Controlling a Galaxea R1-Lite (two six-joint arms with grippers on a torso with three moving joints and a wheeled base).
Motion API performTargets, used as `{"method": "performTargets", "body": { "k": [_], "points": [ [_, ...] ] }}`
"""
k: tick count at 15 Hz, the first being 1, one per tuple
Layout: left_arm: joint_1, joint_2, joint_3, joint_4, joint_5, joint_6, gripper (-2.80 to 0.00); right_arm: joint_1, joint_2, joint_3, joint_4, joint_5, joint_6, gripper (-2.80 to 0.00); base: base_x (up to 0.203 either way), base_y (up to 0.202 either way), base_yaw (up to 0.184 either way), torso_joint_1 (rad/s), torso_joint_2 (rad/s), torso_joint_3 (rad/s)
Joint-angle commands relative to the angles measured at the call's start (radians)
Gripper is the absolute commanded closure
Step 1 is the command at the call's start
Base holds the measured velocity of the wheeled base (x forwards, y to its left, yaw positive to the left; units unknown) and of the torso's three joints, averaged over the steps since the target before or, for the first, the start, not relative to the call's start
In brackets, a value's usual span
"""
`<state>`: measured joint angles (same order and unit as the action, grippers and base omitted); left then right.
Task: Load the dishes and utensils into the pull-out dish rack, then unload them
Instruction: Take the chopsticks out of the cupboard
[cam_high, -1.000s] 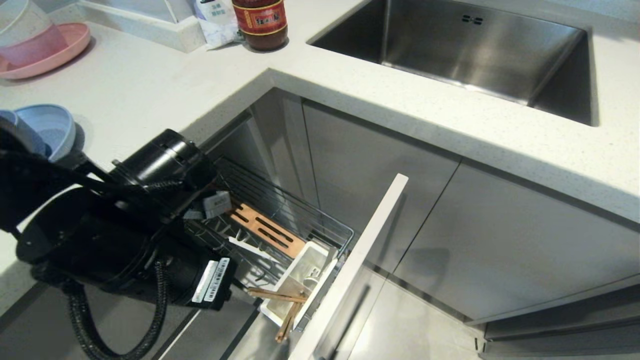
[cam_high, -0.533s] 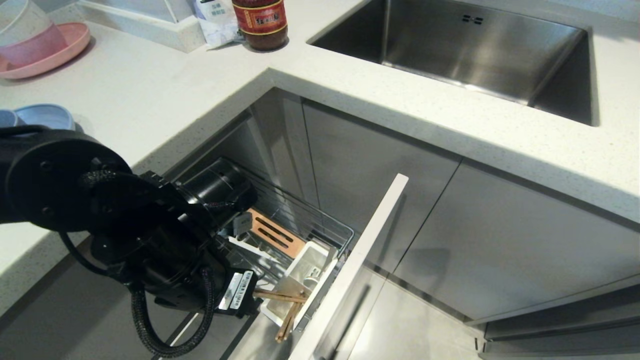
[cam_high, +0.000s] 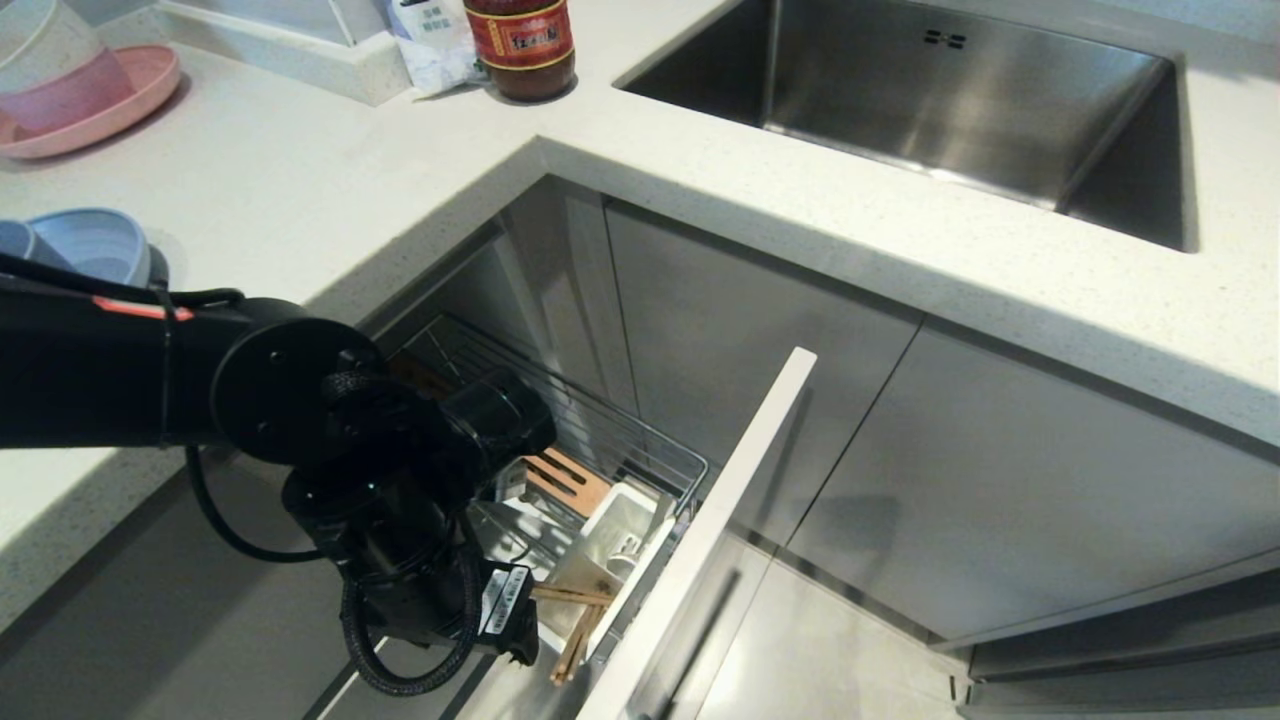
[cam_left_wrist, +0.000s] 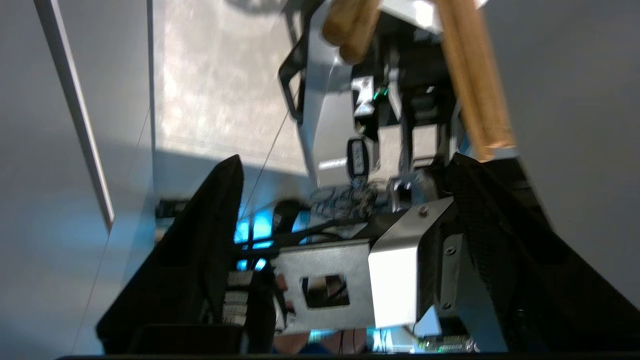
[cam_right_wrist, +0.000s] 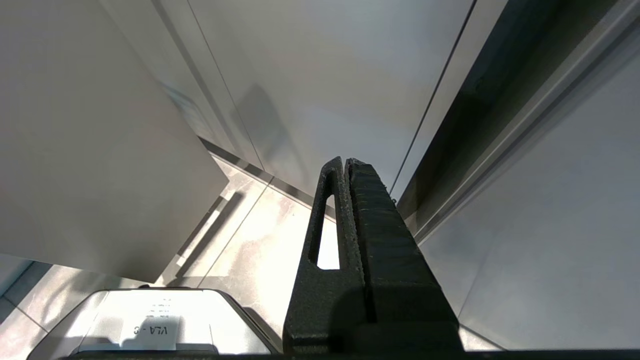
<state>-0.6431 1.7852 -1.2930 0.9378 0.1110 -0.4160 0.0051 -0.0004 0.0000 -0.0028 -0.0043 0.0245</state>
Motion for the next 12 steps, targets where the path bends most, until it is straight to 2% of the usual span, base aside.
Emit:
{"method": "performTargets", "body": {
  "k": [1, 3, 8, 12],
  "points": [
    [0.008, 0.059, -0.044, 0.081, -0.029, -0.001, -2.8, -0.001, -0.004, 0.002, 0.0, 0.0, 0.0, 0.0, 0.0, 0.0, 0.0, 0.0, 0.0, 0.0],
    [0.023, 0.101, -0.086, 0.134, -0.077, 0.0, -2.8, 0.001, -0.004, 0.002, 0.0, 0.0, 0.0, 0.0, 0.0, 0.0, 0.0, 0.0, 0.0, 0.0],
    [0.08, 0.203, -0.134, 0.142, -0.092, 0.007, -2.8, 0.0, -0.004, 0.002, 0.0, 0.0, 0.0, 0.0, 0.0, 0.0, 0.0, 0.0, 0.0, 0.0],
    [0.133, 0.255, -0.173, 0.143, -0.123, 0.063, -2.8, 0.0, -0.004, 0.002, 0.0, 0.0, 0.0, 0.0, 0.0, 0.0, 0.0, 0.0, 0.0, 0.0]
  ]
}}
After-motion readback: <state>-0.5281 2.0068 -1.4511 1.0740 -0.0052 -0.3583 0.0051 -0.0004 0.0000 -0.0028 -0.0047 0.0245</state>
